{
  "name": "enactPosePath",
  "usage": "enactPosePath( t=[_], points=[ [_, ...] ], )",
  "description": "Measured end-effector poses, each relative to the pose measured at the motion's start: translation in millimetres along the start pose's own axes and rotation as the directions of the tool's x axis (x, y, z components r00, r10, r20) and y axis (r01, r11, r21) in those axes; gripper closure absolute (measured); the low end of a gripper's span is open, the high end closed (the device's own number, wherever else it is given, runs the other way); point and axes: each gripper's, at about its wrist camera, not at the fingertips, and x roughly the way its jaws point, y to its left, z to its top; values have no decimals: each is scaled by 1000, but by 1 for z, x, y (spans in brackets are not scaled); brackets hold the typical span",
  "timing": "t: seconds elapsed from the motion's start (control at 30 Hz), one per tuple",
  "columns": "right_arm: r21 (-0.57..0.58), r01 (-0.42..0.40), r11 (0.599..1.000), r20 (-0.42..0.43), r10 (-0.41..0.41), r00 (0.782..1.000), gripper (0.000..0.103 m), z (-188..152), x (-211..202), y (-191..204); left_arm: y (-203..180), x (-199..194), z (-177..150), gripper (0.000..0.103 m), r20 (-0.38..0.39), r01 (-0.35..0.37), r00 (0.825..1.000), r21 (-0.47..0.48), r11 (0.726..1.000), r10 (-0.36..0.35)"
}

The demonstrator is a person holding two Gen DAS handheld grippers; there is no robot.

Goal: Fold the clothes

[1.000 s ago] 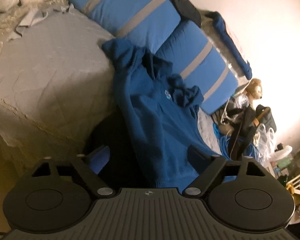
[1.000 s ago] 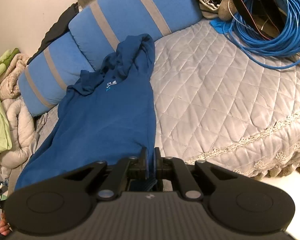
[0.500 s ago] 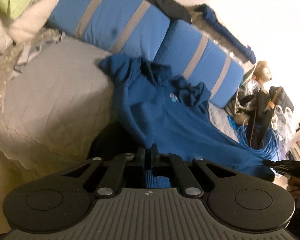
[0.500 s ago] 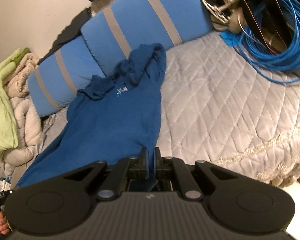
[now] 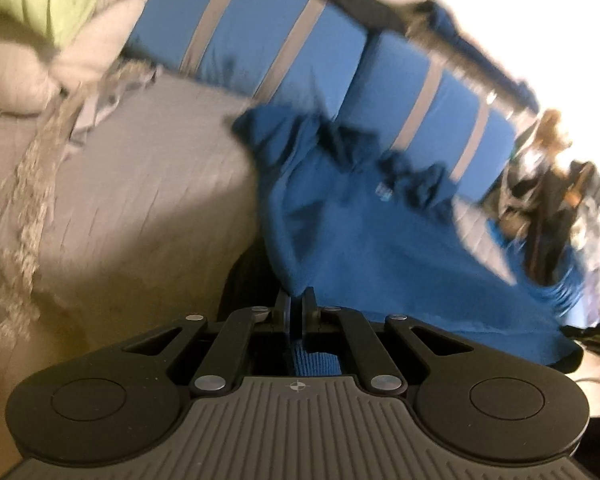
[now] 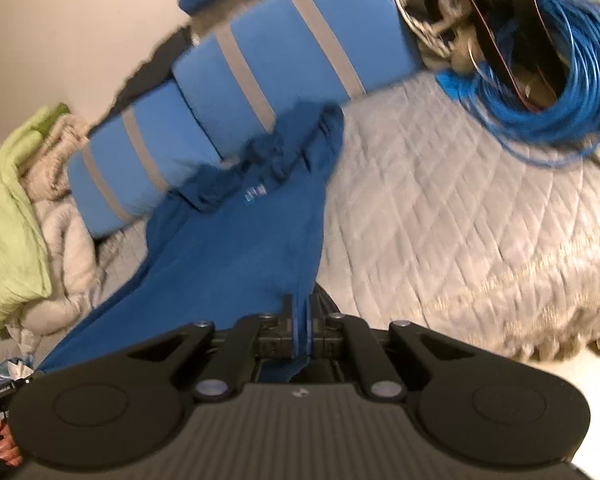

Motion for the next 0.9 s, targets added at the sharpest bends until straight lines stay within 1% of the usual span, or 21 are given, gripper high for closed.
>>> enactPosePath(
  t=[0.03, 0.1, 0.13, 0.17, 0.2, 0.23, 0.27, 0.3, 0.33, 0.37, 0.57, 0.77, 0.9],
  points=[
    [4, 9, 1000, -27, -9, 1000, 99, -3, 6, -3, -2, 3, -1, 95, -10, -16, 1000, 20, 1000, 16],
    [0, 30, 1000, -47, -30, 998, 93, -4, 12, -3, -7, 3, -1, 92, 0, -38, 999, 64, 997, 38],
    [-11, 50, 999, -38, -50, 998, 82, -4, 12, -2, -9, 3, 0, 82, 6, -49, 999, 86, 995, 49],
    [-28, 79, 997, -16, -79, 997, 56, -1, 10, -1, -10, 2, 1, 68, 18, -62, 998, 101, 993, 60],
    [-42, 97, 994, 7, -97, 995, 45, 2, 7, 0, -10, -3, 4, 61, 40, -76, 997, 103, 992, 72],
    [-51, 105, 993, 35, -103, 994, 20, 6, 3, 1, -9, -8, 7, 50, 65, -90, 994, 105, 990, 83],
    [-57, 109, 992, 68, -105, 992, 6, 11, -2, 1, -9, -14, 11, 44, 92, -99, 992, 110, 989, 89],
    [-66, 113, 991, 98, -106, 989, 4, 17, -7, 1, -10, -20, 14, 42, 111, -104, 990, 113, 988, 92],
    [-76, 117, 990, 126, -106, 986, 2, 22, -12, 2, -10, -25, 20, 37, 129, -110, 987, 113, 987, 95],
    [-85, 124, 989, 152, -110, 982, 0, 28, -16, 3, -10, -30, 25, 36, 147, -116, 984, 114, 987, 99],
    [-118, 190, 975, 263, -154, 953, 0, 62, -35, 11, -19, -59, 57, 36, 235, -149, 966, 144, 978, 112],
    [-129, 240, 962, 379, -176, 908, 0, 99, -65, 16, -37, -89, 86, 36, 295, -179, 949, 226, 957, 108],
    [-132, 273, 953, 455, -186, 871, 0, 126, -87, 18, -47, -112, 104, 36, 324, -165, 943, 248, 955, 79]
  ],
)
